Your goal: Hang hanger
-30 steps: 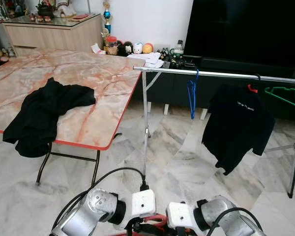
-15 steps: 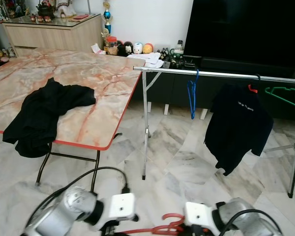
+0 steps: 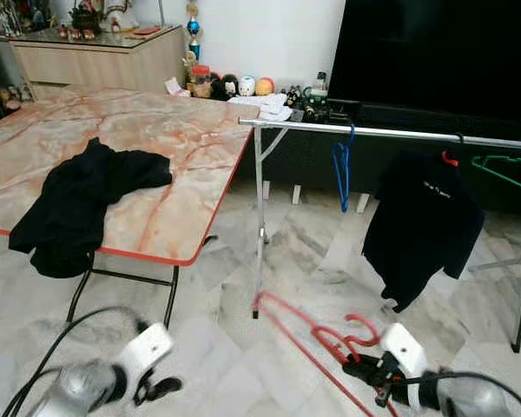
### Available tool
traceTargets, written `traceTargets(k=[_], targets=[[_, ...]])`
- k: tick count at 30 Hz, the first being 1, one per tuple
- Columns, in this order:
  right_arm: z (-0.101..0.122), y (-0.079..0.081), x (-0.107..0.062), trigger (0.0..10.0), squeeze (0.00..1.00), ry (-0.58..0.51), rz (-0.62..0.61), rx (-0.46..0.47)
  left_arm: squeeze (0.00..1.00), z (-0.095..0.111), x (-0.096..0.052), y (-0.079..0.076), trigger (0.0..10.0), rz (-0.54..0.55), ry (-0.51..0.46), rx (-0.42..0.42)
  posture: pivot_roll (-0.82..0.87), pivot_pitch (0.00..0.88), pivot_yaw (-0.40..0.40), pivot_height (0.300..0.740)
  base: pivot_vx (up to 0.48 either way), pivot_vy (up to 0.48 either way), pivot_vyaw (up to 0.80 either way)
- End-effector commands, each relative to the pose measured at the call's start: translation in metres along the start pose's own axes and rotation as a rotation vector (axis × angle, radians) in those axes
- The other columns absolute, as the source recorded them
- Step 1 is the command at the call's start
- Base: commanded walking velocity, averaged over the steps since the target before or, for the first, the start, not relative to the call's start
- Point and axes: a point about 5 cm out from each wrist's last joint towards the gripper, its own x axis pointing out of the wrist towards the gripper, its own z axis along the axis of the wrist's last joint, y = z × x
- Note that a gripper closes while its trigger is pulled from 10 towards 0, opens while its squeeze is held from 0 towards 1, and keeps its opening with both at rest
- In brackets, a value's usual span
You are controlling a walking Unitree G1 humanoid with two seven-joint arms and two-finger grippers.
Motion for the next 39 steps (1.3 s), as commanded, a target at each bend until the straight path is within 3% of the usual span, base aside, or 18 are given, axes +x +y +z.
traceTargets(k=[1, 2, 3, 4, 5, 7, 8, 9, 10, 14, 17, 23, 30, 39], targets=[[0.000, -0.010, -0.004, 0.0, 0.00, -0.049, -0.137, 0.094, 0.00, -0.019, 0.004, -0.002, 10.0, 0.091, 0.024, -0.114, 0.05, 0.000, -0.010, 0.740, 0.000, 0.000, 0.00], [-0.002, -0.017, -0.006, 0.0, 0.00, -0.059, -0.245, 0.149, 0.00, -0.028, 0.005, -0.003, 10.0, 0.131, 0.054, -0.145, 0.05, 0.000, -0.010, 0.740, 0.000, 0.000, 0.00], [-0.002, -0.017, -0.006, 0.0, 0.00, -0.059, -0.245, 0.149, 0.00, -0.028, 0.005, -0.003, 10.0, 0.131, 0.054, -0.145, 0.05, 0.000, -0.010, 0.740, 0.000, 0.000, 0.00], [-0.006, -0.037, -0.011, 0.0, 0.00, -0.109, -0.525, 0.342, 0.00, -0.050, 0.006, -0.008, 10.0, 0.209, 0.117, -0.248, 0.05, 0.000, -0.012, 0.740, 0.000, 0.000, 0.00], [-0.006, -0.044, -0.014, 0.0, 0.00, -0.145, -0.652, 0.423, 0.00, -0.061, 0.006, -0.012, 10.0, 0.247, 0.152, -0.295, 0.05, 0.000, -0.012, 0.740, 0.000, 0.000, 0.00], [-0.006, -0.050, -0.019, 0.0, 0.00, -0.186, -0.776, 0.520, 0.00, -0.074, 0.005, -0.017, 10.0, 0.282, 0.196, -0.346, 0.05, 0.000, -0.010, 0.740, 0.000, 0.000, 0.00], [-0.005, -0.051, -0.020, 7.1, 0.00, -0.198, -0.822, 0.562, 0.00, -0.085, 0.003, -0.024, 10.0, 0.304, 0.236, -0.389, 0.05, 0.000, -0.005, 0.740, 0.000, 0.000, 0.00], [-0.005, -0.051, -0.020, 7.1, 0.00, -0.198, -0.822, 0.562, 0.00, -0.085, 0.003, -0.024, 10.0, 0.304, 0.236, -0.389, 0.05, 0.000, -0.005, 0.740, 0.000, 0.000, 0.00], [0.005, -0.049, -0.017, 10.0, 0.00, -0.208, -0.837, 0.511, 0.00, -0.098, 0.002, -0.034, 10.0, 0.326, 0.279, -0.451, 0.05, 0.000, -0.003, 0.740, 0.000, 0.000, 0.00], [0.032, -0.044, -0.005, 10.0, 0.00, -0.263, -0.834, 0.445, 0.00, -0.115, 0.000, -0.055, 10.0, 0.338, 0.359, -0.529, 0.04, 0.000, 0.000, 0.740, 0.000, 0.000, 0.00], [0.045, -0.040, 0.005, 10.0, 0.00, -0.280, -0.817, 0.409, 0.00, -0.119, 0.001, -0.065, 10.0, 0.327, 0.382, -0.540, 0.04, 0.000, 0.001, 0.740, 0.000, 0.000, 0.00], [0.047, -0.024, 0.025, 10.0, 0.00, -0.248, -0.761, 0.442, 0.00, -0.117, 0.004, -0.067, 10.0, 0.336, 0.365, -0.546, 0.06, 0.000, -0.025, 0.740, 0.000, 0.000, 0.00], [0.048, -0.015, 0.028, 10.0, 0.00, -0.249, -0.758, 0.399, 0.00, -0.126, -0.004, -0.063, 10.0, 0.331, 0.390, -0.530, 0.05, 0.000, -0.020, 0.740, 0.000, 0.000, 0.00], [0.061, 0.000, 0.045, 10.0, 0.00, -0.269, -0.706, 0.431, 0.00, -0.137, -0.010, -0.068, 10.0, 0.323, 0.423, -0.529, 0.08, 0.000, -0.034, 0.740, 0.000, 0.000, 0.00]])
